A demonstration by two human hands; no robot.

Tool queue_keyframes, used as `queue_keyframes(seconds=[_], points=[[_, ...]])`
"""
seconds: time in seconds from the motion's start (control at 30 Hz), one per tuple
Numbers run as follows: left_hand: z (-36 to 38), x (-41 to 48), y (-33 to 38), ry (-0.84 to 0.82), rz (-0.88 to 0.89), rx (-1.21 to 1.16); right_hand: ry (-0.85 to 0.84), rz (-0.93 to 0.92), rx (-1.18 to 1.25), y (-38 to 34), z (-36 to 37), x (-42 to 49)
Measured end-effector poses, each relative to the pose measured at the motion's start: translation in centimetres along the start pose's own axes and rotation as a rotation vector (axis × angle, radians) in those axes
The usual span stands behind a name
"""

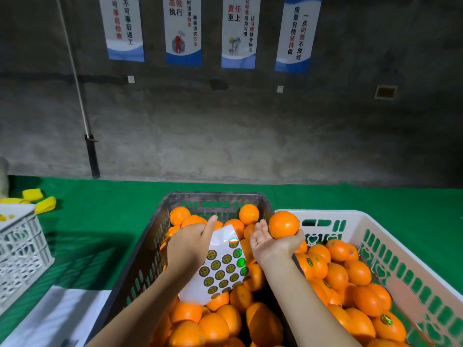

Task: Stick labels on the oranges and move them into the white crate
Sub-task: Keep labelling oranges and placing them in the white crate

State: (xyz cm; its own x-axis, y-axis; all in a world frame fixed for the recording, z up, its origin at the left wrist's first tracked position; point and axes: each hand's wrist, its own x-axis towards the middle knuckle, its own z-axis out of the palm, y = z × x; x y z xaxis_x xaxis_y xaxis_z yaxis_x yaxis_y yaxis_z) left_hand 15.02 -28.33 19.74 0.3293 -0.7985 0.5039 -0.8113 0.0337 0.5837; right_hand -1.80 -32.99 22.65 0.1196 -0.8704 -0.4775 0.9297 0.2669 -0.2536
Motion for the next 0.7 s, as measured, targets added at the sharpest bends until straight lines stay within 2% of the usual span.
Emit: queue_keyframes(seconds=[0.2,0.3,0.4,0.47,0.57,0.7], points=[[0.1,0.2,-0.2,0.01,-0.027,-0.033,-0.032,-0.043,0.072,-0.1,0.1,0.1],[0.0,0.2,-0.1,0.0,-0.027,-0.034,0.036,-0.128,-0.018,0.0,0.0,0.4],[-0.1,0.2,0.0,-0.005,-0.039,-0.028,0.086,-0.205,-0.283,0.4,-0.1,0.4],[-0.1,0.2,0.0,-0.005,-0.052,-0.039,0.081,-0.253,-0.622,1.2,0.0,0.3],[-0.4,0.7,-0.2,0.017,-0.089,-0.06,-0.085,-0.285,-1.075,2.6,0.4,-0.4],[-1.1,1.5,-0.9,0.094,-0.254,-0.094,-0.315,-0.283,-1.31,4.0,0.1,-1.1]])
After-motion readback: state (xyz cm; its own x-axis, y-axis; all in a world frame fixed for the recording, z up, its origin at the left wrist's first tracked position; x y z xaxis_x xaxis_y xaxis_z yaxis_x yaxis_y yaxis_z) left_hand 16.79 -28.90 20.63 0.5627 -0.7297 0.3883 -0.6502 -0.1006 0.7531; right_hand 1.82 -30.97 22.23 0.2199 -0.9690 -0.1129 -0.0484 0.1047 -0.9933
